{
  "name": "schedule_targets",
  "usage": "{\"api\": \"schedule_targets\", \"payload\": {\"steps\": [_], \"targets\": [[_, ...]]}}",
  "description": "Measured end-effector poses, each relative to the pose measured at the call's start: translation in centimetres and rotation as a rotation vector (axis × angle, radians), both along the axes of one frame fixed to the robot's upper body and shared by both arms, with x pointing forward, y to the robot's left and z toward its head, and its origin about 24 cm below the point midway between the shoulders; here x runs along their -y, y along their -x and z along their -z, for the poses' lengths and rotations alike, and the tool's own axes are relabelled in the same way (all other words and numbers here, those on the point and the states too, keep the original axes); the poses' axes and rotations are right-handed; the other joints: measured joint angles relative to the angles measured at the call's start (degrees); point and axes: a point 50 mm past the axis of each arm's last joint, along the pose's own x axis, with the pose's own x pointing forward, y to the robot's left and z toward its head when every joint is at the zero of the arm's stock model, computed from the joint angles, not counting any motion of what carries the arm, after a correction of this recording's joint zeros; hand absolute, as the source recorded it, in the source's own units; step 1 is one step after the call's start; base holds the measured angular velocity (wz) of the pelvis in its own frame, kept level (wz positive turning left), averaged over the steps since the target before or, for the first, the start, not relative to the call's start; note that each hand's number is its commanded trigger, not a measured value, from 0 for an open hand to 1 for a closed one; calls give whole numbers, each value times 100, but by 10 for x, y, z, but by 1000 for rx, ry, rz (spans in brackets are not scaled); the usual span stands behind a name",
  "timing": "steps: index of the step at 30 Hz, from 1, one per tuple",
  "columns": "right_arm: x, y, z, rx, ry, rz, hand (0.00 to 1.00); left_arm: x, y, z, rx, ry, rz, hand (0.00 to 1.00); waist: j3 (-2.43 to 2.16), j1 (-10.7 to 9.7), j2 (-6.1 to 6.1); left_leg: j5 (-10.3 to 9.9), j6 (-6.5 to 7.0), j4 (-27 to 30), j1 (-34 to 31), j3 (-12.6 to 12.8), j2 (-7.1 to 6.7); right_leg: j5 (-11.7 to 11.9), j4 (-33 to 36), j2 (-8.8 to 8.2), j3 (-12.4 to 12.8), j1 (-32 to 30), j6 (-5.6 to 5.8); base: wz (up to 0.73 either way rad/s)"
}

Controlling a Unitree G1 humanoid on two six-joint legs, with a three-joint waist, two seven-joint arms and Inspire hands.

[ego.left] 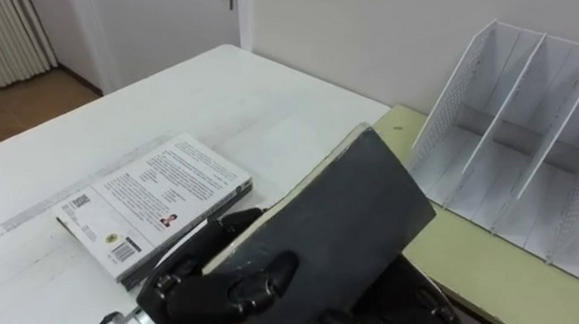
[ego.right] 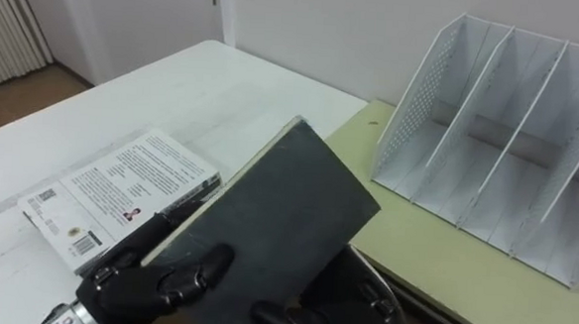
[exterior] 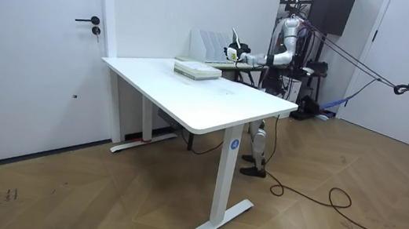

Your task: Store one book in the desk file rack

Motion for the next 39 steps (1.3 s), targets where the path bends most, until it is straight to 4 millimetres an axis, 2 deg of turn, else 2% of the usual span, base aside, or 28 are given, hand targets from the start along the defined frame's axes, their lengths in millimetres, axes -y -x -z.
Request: {"api": "schedule_targets", "payload": {"steps": [5, 9, 15, 21, 25, 26, 27, 28, 39], "targets": [[0, -1, -8, 25, -110, 10, 0, -5, -1, -1, 0, 15, -17, 100, -5, 37, -24, -2, 2, 37, -15, -4, 0, -1, -5, -14, -55, 0, -1, 0], [0, -4, -13, 44, -131, 13, 0, -7, -3, -2, 8, 15, -23, 100, -3, 66, -19, -3, 3, 37, -18, -8, 0, -1, -13, -21, -94, 2, -1, 0], [4, -6, -19, 50, -180, 37, 0, -10, -2, 4, -18, 17, -28, 100, 13, 133, 29, -3, 3, 27, -10, -8, 0, -1, -11, -21, -87, 7, -1, 0], [6, -7, -22, 52, -202, 44, 0, -12, -2, 5, -21, 12, -27, 100, 3, 140, 68, -3, 3, 12, -15, -9, 1, 0, -4, -20, -91, 30, -1, 0], [6, -7, -22, 52, -203, 44, 0, -12, -2, 5, -21, 6, -26, 100, 20, 142, 94, -3, 3, -10, -11, -8, 1, 0, -5, -20, -90, 30, -2, 0], [6, -7, -22, 52, -203, 44, 19, -13, -2, 5, -21, 3, -26, 100, 23, 144, 98, -3, 3, -10, -11, -7, 1, 0, -4, -20, -91, 28, -1, 0], [6, -7, -22, 52, -202, 44, 67, -13, -2, 5, -20, 2, -26, 100, 23, 144, 99, -3, 3, -10, -11, -8, 1, 0, -4, -20, -91, 27, -1, 0], [6, -7, -22, 52, -200, 44, 100, -14, -2, 5, -20, 0, -26, 100, 24, 144, 99, -3, 3, -10, -11, -8, 1, 0, -4, -20, -92, 26, -1, 0], [8, -7, -22, 51, -190, 43, 100, -17, -1, 4, -12, -16, 5, 100, 36, 152, 77, -3, 3, -2, -44, -9, 2, 0, -8, -25, -128, 4, -1, 0]]}}
